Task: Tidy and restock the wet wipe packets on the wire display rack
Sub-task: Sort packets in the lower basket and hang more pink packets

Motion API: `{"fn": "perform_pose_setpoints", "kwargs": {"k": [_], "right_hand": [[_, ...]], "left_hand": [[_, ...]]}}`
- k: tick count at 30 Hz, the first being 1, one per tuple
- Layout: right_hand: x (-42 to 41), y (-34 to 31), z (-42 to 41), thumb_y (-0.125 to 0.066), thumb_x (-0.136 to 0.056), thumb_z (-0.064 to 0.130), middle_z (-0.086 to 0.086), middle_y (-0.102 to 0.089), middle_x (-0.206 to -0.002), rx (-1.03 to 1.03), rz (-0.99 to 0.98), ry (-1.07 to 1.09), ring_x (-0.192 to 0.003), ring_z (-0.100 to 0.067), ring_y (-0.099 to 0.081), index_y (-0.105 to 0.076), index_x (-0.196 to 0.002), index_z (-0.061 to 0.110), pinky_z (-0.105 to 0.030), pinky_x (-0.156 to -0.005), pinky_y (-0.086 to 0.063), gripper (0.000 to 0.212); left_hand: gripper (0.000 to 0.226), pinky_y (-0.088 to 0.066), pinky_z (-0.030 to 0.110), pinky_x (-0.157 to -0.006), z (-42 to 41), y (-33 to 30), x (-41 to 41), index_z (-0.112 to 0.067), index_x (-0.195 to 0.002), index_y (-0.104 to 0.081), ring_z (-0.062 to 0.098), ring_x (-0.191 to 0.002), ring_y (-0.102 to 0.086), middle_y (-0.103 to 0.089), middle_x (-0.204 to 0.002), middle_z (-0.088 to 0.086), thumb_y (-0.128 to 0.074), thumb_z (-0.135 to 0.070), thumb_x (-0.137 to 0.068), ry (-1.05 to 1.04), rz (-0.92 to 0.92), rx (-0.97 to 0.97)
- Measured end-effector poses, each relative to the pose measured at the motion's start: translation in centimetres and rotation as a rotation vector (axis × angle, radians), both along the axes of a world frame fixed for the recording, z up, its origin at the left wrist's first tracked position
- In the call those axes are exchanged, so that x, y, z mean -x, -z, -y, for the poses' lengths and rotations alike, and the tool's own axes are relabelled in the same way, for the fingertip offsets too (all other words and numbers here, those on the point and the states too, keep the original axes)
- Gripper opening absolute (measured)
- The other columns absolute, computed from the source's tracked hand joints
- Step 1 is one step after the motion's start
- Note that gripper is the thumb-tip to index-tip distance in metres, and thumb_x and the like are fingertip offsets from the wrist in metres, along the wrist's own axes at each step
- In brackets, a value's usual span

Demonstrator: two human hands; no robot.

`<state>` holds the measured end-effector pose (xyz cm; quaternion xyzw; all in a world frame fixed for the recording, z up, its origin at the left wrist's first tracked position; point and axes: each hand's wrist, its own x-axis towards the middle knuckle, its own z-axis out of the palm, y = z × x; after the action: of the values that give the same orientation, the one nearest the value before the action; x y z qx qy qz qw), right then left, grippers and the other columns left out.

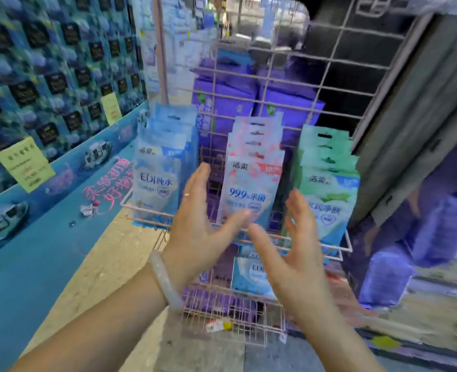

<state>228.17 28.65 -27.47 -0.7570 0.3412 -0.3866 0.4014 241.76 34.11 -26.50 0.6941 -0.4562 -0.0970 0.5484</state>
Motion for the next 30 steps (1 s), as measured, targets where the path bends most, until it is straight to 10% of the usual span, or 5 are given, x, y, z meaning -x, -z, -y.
{"fn": "perform_pose_setpoints", "kwargs": {"k": [4,7,11,18,30], "right_hand": [[-3.1,-3.6,2.7,-0.068,-0.071,0.050,0.002,-0.053,-0.131,-0.308,-0.050,-0.012,-0.096,0.016,-0.055,-0.035,-0.128,0.012,-0.006,-0.077,-0.048,0.076],[-5.5,-4.3,4.8,-0.073,-0.070,0.047,0.000,-0.056,-0.123,-0.500,0.045,-0.001,-0.084,-0.001,-0.061,-0.031,-0.132,0.010,-0.010,-0.045,-0.048,0.083],[-7.1,-3.9,6.4,-0.073,-0.070,0.045,-0.009,-0.060,-0.128,-0.569,0.134,0.045,-0.112,-0.025,-0.061,-0.039,-0.134,0.016,-0.040,-0.087,-0.054,0.079],[-7.6,-4.0,6.5,-0.073,-0.072,0.039,-0.003,-0.068,-0.113,-0.553,0.252,0.058,-0.100,-0.016,-0.066,-0.049,-0.125,0.021,-0.028,-0.073,-0.053,0.060],[-7.4,-2.8,7.2,-0.070,-0.038,0.070,0.003,-0.065,-0.116,-0.496,0.187,0.052,-0.106,-0.015,-0.063,-0.048,-0.126,0.025,-0.035,-0.096,-0.050,0.101]], "left_hand": [[0.101,-0.037,0.046,-0.110,5.1,-3.0,-2.4,-0.006,-0.148,-0.018,0.028,-0.134,-0.042,-0.040,-0.148,0.015,-0.078,-0.022,-0.069,0.156,-0.415,-0.238],[0.073,-0.042,0.047,-0.105,6.6,-3.4,-2.8,-0.007,-0.145,-0.028,0.033,-0.127,-0.050,-0.047,-0.141,0.019,-0.064,-0.003,-0.082,0.163,-0.390,-0.380],[0.074,-0.052,0.042,-0.093,6.4,-3.0,-2.5,-0.003,-0.137,-0.039,0.033,-0.118,-0.057,-0.056,-0.131,0.025,-0.065,0.019,-0.071,0.332,-0.620,-0.215],[0.070,-0.055,0.020,-0.061,6.7,-3.0,-2.8,-0.004,-0.127,-0.049,0.013,-0.084,-0.068,-0.069,-0.108,0.013,-0.072,0.017,-0.064,0.377,-0.654,-0.090],[0.065,-0.057,0.024,-0.082,7.2,-3.4,-3.7,-0.005,-0.131,-0.049,0.026,-0.112,-0.064,-0.065,-0.122,0.019,-0.067,0.016,-0.072,0.465,-0.723,-0.205]]}}
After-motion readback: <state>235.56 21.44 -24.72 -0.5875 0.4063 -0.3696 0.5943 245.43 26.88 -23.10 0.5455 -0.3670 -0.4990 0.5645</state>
